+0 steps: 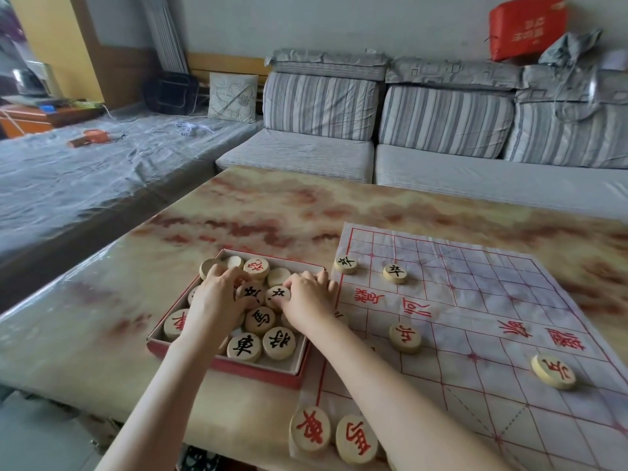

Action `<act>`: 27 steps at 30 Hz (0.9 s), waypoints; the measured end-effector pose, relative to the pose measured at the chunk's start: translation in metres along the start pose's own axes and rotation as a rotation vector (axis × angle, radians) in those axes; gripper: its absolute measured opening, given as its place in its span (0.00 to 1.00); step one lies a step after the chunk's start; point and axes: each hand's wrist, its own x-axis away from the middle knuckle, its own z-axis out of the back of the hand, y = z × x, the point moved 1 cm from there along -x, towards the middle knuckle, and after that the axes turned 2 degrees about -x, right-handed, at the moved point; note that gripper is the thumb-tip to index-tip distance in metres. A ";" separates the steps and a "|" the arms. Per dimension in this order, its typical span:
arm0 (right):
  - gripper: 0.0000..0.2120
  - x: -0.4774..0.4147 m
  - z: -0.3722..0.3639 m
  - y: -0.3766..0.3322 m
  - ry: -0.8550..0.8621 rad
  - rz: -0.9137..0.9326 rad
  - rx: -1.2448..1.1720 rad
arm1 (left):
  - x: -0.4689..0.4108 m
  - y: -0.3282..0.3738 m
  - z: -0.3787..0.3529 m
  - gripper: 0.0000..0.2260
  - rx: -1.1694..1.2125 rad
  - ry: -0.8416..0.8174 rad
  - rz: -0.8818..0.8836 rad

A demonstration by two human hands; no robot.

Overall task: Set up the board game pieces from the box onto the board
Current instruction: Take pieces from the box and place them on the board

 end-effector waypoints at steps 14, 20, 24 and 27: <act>0.16 0.024 0.083 0.072 0.082 -0.149 -0.966 | -0.008 0.063 -0.007 0.11 0.494 -0.127 0.031; 0.26 0.039 0.116 0.161 0.135 -0.346 -0.924 | -0.009 0.141 -0.052 0.21 0.494 -0.342 -0.037; 0.23 0.046 0.129 0.228 0.262 -0.446 -0.658 | -0.015 0.198 -0.096 0.21 0.483 -0.380 -0.153; 0.18 0.053 0.136 0.268 0.330 -0.547 -0.455 | -0.018 0.231 -0.128 0.25 0.425 -0.381 -0.202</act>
